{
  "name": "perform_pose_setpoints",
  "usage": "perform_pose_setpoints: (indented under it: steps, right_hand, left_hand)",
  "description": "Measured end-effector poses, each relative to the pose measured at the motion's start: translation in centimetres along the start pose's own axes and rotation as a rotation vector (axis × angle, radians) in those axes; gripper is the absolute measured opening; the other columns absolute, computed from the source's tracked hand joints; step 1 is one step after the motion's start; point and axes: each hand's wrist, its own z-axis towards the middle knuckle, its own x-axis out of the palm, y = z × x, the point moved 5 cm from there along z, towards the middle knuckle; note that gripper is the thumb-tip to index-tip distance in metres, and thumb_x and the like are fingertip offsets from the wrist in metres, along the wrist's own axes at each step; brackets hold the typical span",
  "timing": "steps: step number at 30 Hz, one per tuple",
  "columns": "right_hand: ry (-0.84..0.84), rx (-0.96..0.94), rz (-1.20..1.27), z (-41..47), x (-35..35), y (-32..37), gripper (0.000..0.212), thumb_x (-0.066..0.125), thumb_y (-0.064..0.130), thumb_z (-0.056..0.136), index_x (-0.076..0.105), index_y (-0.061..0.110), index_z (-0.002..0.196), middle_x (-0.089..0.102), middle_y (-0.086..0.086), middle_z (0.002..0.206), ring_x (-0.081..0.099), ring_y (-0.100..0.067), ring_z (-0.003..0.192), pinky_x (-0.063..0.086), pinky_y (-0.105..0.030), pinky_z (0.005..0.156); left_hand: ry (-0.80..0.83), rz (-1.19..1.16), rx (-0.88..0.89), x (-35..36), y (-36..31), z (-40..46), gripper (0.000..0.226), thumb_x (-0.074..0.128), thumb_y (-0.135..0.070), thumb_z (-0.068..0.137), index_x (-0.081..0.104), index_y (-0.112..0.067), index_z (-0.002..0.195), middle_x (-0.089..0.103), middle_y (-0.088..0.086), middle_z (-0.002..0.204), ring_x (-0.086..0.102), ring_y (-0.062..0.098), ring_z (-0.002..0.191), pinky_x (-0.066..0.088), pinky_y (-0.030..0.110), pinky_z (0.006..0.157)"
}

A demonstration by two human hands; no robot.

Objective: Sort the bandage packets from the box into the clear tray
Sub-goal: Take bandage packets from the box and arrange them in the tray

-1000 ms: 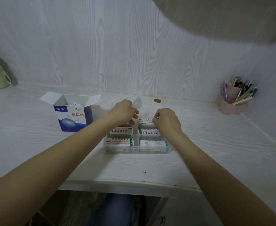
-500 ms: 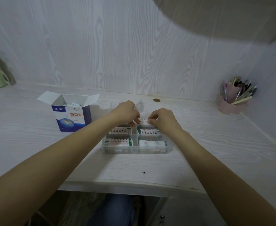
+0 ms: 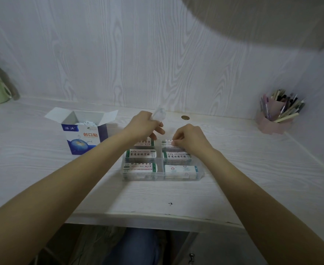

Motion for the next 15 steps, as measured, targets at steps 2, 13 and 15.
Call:
perform_pose_setpoints:
  steps: [2,13,15]
  right_hand:
    - [-0.002,-0.006,-0.006,-0.1,-0.1,0.2,0.012,0.073,0.017,0.082,0.072,0.011,0.092,0.069,-0.003,0.089,0.063,-0.017,0.083,0.054,-0.035,0.08]
    - [-0.148,-0.001,0.791,-2.2,-2.7,1.3,0.011,0.067,0.021,0.087,0.07,0.018,0.097,0.07,0.002,0.088,0.064,-0.007,0.078,0.047,-0.016,0.065]
    - [-0.102,-0.022,0.807,-2.8,-2.7,2.2,0.014,0.072,0.017,0.082,0.07,0.013,0.095,0.069,-0.002,0.082,0.063,-0.002,0.067,0.045,-0.014,0.057]
  left_hand:
    - [0.04,-0.105,0.01,-0.2,0.2,-0.2,0.017,0.044,-0.016,0.099,0.06,-0.008,0.099,0.073,0.001,0.091,0.057,0.008,0.049,0.037,0.017,0.043]
    - [0.246,-0.317,-0.003,-0.3,0.7,-2.3,0.017,0.059,-0.014,0.092,0.06,-0.011,0.108,0.075,0.003,0.094,0.07,0.01,0.064,0.047,0.014,0.049]
    - [0.315,-0.317,0.009,0.2,0.3,-3.0,0.019,0.061,-0.016,0.091,0.061,-0.013,0.109,0.074,0.003,0.096,0.07,0.011,0.067,0.048,0.013,0.049]
